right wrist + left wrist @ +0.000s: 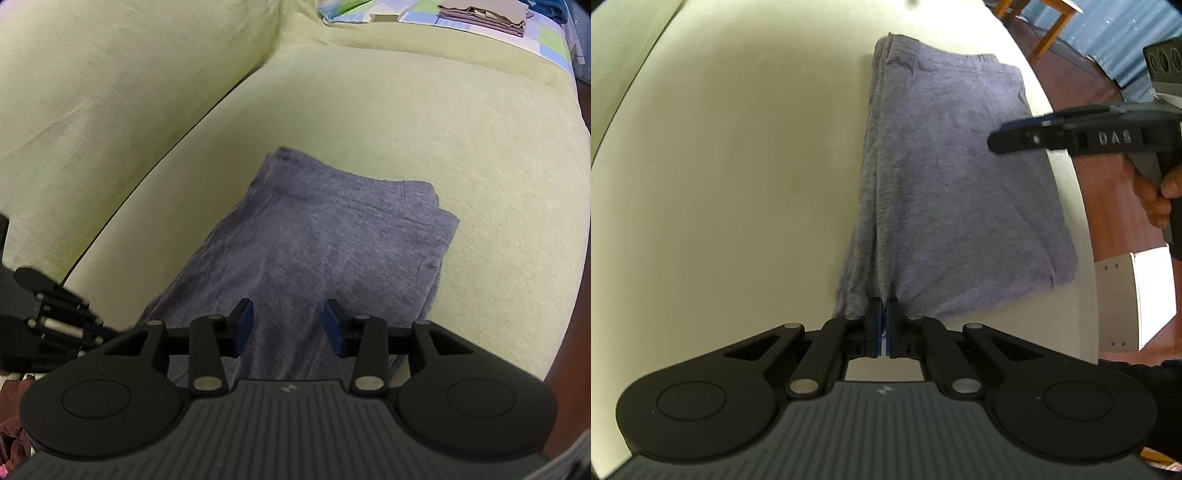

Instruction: Fold clothes

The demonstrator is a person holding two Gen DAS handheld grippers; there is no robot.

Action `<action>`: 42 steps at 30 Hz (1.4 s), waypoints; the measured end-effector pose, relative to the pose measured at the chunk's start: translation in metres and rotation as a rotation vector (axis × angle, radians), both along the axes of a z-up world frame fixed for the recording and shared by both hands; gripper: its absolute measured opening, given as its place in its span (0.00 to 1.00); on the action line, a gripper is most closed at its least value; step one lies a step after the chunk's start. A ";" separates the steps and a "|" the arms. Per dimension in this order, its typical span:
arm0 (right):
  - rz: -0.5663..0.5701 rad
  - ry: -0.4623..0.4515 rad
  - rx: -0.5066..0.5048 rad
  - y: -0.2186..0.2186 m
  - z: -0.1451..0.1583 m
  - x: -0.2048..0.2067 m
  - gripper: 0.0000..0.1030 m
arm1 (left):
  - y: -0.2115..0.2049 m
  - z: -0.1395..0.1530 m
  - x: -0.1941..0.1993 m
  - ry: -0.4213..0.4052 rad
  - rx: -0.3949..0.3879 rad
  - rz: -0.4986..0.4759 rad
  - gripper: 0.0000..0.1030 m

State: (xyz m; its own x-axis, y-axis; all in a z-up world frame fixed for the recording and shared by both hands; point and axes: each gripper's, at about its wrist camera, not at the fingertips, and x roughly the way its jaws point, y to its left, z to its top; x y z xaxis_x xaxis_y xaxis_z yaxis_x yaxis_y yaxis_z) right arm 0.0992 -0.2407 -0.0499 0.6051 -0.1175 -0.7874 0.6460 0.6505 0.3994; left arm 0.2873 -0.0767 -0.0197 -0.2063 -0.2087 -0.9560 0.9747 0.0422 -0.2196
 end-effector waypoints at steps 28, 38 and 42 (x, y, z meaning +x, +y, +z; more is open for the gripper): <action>0.322 0.000 -0.476 -0.038 0.013 0.096 0.00 | -0.004 0.010 -0.002 -0.116 -0.032 0.064 0.05; 0.179 -0.084 -0.387 -0.064 0.030 0.064 0.34 | 0.002 0.031 0.003 -0.168 -0.031 0.107 0.25; 0.035 -0.077 -0.263 -0.083 0.044 0.006 0.33 | 0.001 0.052 0.005 -0.216 -0.052 0.146 0.26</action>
State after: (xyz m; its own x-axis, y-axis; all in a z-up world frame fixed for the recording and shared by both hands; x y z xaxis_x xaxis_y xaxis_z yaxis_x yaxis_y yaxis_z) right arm 0.1052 -0.3238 -0.0058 0.6690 -0.2902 -0.6842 0.5959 0.7597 0.2605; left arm 0.2923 -0.0756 0.0323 0.0370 -0.2716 -0.9617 0.9837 0.1795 -0.0128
